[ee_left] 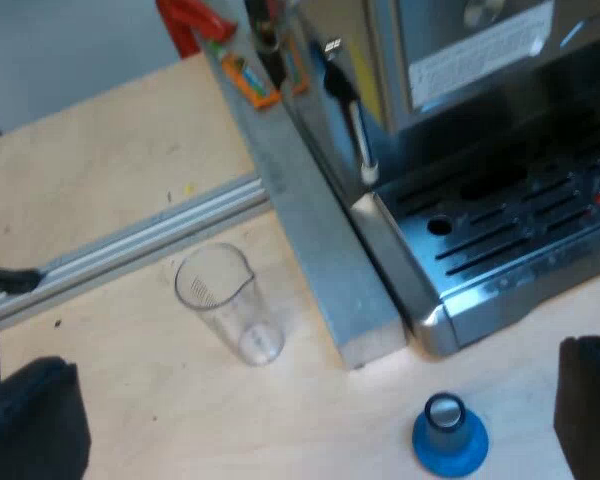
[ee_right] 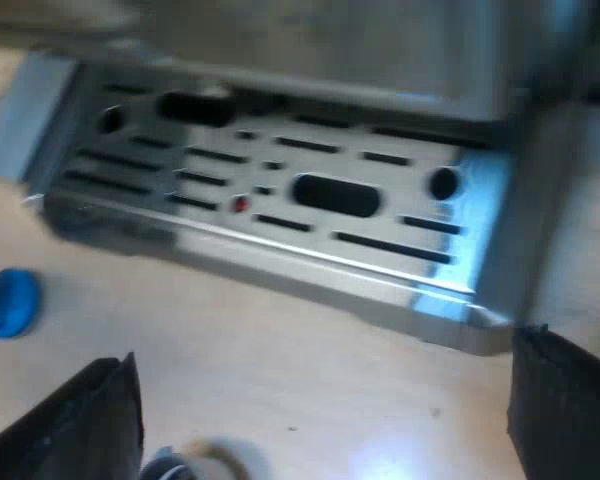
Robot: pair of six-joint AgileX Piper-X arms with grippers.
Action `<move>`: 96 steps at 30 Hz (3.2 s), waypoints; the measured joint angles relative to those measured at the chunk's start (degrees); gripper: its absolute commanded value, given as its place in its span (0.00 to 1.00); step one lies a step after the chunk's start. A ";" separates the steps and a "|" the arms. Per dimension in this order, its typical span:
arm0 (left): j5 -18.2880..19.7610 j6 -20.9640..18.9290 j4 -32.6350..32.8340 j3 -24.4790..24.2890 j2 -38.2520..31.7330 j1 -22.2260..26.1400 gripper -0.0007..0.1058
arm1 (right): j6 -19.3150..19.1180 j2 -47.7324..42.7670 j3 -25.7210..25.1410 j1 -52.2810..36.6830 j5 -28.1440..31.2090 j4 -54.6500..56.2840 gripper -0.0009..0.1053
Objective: Grind coffee beans and then tamp
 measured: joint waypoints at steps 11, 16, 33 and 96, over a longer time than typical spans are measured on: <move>-0.13 -1.67 0.44 0.00 1.27 0.00 0.91 | -5.12 -7.59 0.00 -16.64 -0.29 7.10 0.72; -0.13 -2.62 0.44 0.00 4.79 0.00 0.91 | -7.91 -11.76 0.00 -20.94 -0.12 9.88 0.72; -0.13 -5.60 1.26 -3.59 -3.03 0.00 0.91 | -14.92 -23.71 0.00 -22.06 1.81 15.80 0.72; 1.87 -8.91 -2.30 14.61 -25.91 0.00 0.91 | -12.07 -57.03 28.28 -22.06 -8.95 9.39 0.72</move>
